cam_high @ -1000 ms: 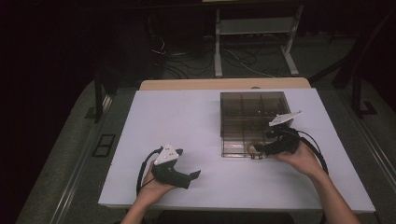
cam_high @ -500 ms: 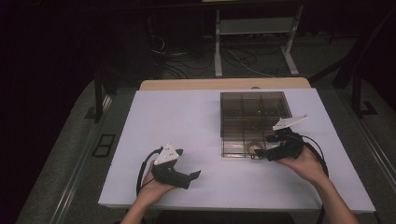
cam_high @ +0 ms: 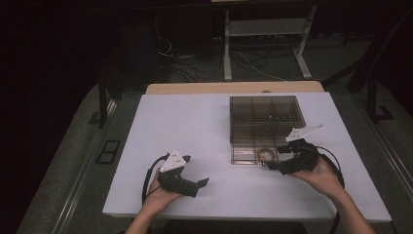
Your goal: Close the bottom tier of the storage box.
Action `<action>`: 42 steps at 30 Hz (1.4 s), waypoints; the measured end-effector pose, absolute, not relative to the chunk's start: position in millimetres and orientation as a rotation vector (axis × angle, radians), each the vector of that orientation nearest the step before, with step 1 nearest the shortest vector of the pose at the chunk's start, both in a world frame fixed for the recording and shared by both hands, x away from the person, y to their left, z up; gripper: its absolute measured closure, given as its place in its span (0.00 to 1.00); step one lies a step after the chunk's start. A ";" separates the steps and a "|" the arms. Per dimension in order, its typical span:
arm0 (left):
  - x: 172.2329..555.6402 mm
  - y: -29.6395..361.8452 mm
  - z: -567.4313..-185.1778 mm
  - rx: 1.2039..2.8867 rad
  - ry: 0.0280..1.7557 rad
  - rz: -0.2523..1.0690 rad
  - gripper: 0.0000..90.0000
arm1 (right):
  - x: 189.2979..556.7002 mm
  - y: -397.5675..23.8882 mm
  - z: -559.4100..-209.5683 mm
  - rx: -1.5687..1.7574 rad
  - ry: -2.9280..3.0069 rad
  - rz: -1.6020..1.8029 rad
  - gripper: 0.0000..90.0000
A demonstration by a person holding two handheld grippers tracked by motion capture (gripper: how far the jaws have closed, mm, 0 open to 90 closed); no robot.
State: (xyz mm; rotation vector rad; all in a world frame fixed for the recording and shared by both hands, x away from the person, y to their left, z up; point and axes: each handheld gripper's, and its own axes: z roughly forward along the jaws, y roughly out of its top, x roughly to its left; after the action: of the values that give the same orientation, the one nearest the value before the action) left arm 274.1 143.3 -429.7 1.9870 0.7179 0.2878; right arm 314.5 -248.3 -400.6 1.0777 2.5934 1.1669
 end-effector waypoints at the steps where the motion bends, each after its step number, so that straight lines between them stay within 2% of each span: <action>1: 274.4 143.1 -429.8 1.988 0.715 0.288 0.00 | 313.3 -248.1 -400.7 1.075 2.595 1.168 0.22; 28: 273.4 143.5 -429.0 1.989 0.710 0.288 0.00 | 305.9 -237.0 -408.1 0.944 2.756 1.152 0.26; 42: 273.0 143.1 -428.9 1.985 0.711 0.287 0.00 | 305.6 -231.8 -414.4 0.923 2.808 1.127 0.50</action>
State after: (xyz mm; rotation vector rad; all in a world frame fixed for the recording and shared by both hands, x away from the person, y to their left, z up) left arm 273.0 143.1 -428.9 1.9847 0.7106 0.2875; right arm 305.6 -231.8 -414.4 0.9228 2.8081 1.1274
